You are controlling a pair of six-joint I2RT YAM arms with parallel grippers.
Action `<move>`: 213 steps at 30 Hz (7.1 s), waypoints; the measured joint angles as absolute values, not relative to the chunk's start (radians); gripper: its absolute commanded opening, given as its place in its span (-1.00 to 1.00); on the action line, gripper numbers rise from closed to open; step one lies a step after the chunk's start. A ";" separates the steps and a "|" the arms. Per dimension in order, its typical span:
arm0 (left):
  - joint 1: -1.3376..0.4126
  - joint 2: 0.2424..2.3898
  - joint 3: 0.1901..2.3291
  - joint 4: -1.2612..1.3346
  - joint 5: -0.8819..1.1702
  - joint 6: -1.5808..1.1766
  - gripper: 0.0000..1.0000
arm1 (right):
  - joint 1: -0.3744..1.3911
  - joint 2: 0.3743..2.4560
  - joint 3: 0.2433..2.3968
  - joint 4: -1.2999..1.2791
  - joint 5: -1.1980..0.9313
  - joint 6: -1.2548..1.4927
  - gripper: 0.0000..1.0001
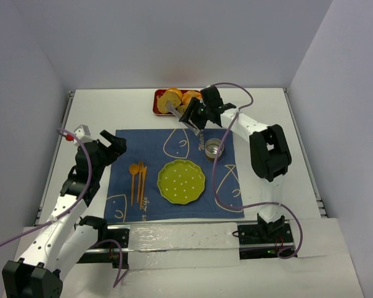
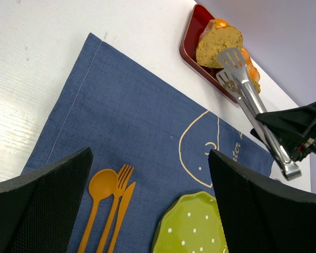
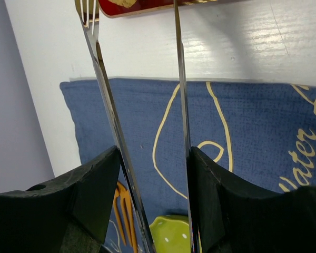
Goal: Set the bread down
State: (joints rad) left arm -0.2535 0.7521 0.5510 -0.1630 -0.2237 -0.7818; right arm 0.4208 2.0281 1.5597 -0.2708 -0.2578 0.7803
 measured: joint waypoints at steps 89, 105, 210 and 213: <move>-0.254 0.760 0.551 -0.161 -0.201 -0.783 0.99 | 0.524 0.626 0.597 -0.606 -0.580 0.684 -0.94; -0.253 0.747 0.551 -0.161 -0.201 -0.786 0.99 | 0.524 0.700 0.605 -0.762 -0.537 0.678 -0.03; -0.253 0.827 0.549 -0.165 -0.255 -0.787 0.99 | 0.218 2.007 1.946 -0.807 -0.388 -0.182 -0.99; -0.253 0.820 0.550 -0.165 -0.254 -0.787 0.99 | 0.218 1.883 1.891 -0.789 -0.410 -0.138 -0.99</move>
